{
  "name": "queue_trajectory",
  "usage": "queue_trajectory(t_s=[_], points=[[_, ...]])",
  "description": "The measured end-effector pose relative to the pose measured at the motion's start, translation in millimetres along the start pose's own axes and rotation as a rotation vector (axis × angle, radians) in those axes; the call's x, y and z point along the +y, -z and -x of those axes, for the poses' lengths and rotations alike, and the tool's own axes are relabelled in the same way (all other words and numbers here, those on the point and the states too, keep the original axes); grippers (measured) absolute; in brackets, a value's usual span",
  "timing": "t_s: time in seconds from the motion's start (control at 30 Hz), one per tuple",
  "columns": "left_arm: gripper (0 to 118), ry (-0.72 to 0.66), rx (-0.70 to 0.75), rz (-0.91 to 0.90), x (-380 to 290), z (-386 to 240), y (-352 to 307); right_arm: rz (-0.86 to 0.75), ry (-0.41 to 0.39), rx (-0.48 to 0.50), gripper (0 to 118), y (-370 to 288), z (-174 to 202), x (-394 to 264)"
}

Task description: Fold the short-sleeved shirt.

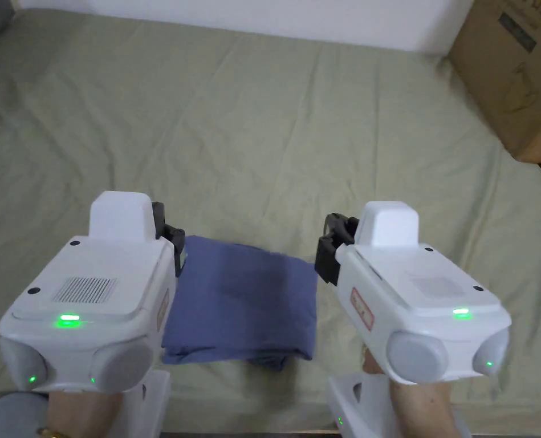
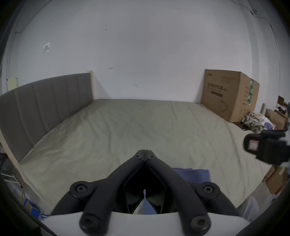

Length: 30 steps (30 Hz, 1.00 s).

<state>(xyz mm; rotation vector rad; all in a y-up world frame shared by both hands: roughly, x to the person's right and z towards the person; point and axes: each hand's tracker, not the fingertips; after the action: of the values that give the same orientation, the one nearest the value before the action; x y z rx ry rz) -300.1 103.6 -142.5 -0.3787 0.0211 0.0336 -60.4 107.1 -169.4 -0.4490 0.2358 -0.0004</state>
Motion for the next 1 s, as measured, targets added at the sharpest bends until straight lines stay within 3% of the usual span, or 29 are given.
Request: queue_trajectory(t_s=[0.17, 0.33, 0.47, 0.53, 0.6, 0.67, 0.8, 1.0], points=[[0, -0.032, 0.024, 0.029, -8.4, 27.1, -9.2, 0.153, -0.020, 0.020, 0, 67.0, 36.6, -49.6], [0, -0.056, 0.053, 0.059, -15.3, 43.9, -12.9, 0.353, -0.013, -0.030, 0, 110.0, 50.3, -101.6], [4, -0.082, 0.059, 0.079, -13.0, 54.7, -6.6, 0.331, -0.012, -0.043, 0, 113.4, 53.2, -121.9], [22, -0.114, 0.047, 0.093, -8.1, 62.3, 1.4, 0.343, -0.031, -0.052, 0, 114.0, 55.2, -115.5], [73, -0.217, -0.007, 0.115, -1.2, 72.2, 11.9, 0.355, -0.027, -0.043, 0, 115.9, 50.8, -115.0], [110, -0.298, -0.079, 0.181, 3.1, 81.9, 29.8, 0.358, -0.011, -0.036, 0, 112.3, 49.5, -111.6], [118, -0.462, -0.350, 0.258, -10.4, 106.9, 75.3, 0.365, -0.019, -0.037, 0, 114.8, 49.7, -112.3], [118, -0.680, -0.718, 0.678, -70.7, 124.7, 169.3, 0.374, -0.002, -0.025, 0, 114.3, 46.3, -109.7]])
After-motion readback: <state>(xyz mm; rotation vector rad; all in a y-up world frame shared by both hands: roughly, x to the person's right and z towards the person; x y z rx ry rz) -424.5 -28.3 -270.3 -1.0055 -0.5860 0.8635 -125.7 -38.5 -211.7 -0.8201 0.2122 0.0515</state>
